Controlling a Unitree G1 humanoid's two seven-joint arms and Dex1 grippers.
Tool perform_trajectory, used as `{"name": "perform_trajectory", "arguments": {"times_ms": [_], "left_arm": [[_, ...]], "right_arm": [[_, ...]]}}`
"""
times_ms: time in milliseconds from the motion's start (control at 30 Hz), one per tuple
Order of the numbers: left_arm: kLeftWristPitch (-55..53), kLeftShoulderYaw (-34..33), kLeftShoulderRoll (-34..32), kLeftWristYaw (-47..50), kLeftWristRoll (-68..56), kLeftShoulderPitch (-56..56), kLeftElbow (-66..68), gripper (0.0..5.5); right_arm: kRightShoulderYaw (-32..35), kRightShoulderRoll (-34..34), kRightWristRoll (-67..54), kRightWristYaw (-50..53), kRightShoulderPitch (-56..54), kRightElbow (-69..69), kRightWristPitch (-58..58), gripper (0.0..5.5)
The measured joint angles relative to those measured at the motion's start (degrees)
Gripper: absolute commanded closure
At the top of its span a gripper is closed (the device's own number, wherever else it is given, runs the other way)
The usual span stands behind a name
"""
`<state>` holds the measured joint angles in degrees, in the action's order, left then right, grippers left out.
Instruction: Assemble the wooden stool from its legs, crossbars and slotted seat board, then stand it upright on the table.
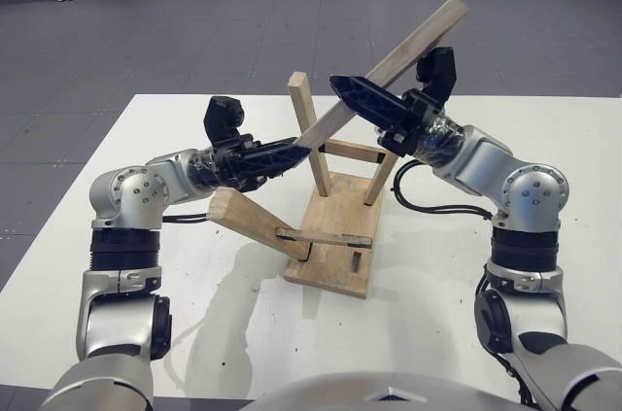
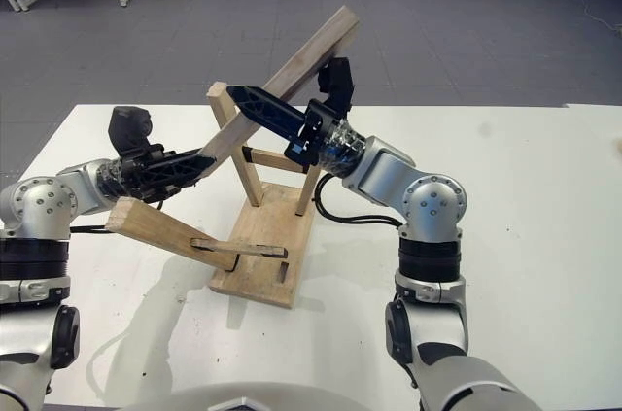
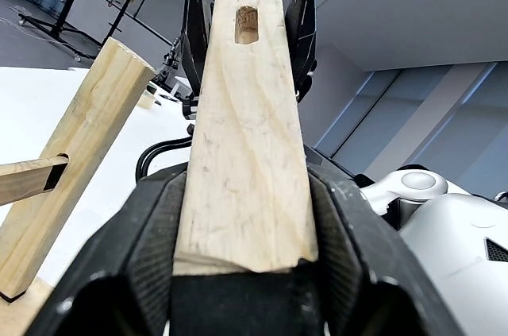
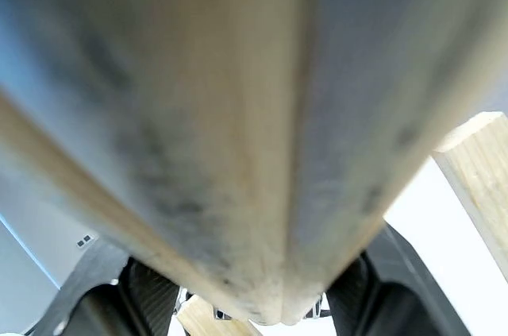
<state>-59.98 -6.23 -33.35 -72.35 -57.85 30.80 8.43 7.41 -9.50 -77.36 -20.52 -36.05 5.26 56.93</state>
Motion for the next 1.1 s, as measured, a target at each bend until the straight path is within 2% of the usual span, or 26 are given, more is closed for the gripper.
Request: {"name": "perform_trajectory", "arguments": {"times_ms": [233,333,433,500,567,700,833,900,967,1100], "left_arm": [[-1.07,-3.91,0.44,2.07,-1.32,1.97,3.69,1.89],[1.67,-10.58,0.67,6.14,-2.19,2.93,6.53,1.35],[2.67,-19.04,0.66,11.41,-6.37,1.84,4.10,0.74],[3.94,-23.04,2.35,16.12,-7.83,-3.88,-0.31,0.74],[4.33,-24.01,5.20,20.23,-8.40,-9.25,-4.19,0.74],[7.10,-24.26,10.34,26.34,-8.27,-17.57,-9.30,0.74],[13.44,-22.89,12.68,31.91,-3.30,-18.15,-7.98,0.74],[21.11,-22.64,13.78,41.44,5.95,-17.53,-2.88,0.74],[25.59,-22.05,15.09,46.91,11.53,-17.64,-0.24,0.74],[29.21,-18.55,18.47,49.17,17.07,-22.68,0.54,0.74]], "right_arm": [[0.14,-2.79,4.00,-2.30,1.31,1.80,-0.50,3.46],[0.97,-7.44,5.71,-4.44,3.11,4.28,-0.39,3.46],[2.34,-15.02,8.01,-9.33,8.19,8.60,-0.21,3.46],[2.42,-21.88,12.61,-15.27,12.26,12.20,-1.57,3.46],[1.23,-24.83,21.63,-21.21,16.39,13.37,-10.59,3.46],[-2.94,-25.73,34.40,-39.24,28.82,13.36,-31.33,3.46],[-5.60,-24.72,40.57,-51.27,38.33,9.84,-47.11,3.46],[-6.82,-23.96,44.04,-54.10,39.47,7.48,-54.07,3.46],[-8.23,-22.64,45.60,-54.20,39.52,6.99,-56.41,3.46],[-10.43,-20.50,45.65,-51.86,37.86,9.80,-56.49,3.46]]}}
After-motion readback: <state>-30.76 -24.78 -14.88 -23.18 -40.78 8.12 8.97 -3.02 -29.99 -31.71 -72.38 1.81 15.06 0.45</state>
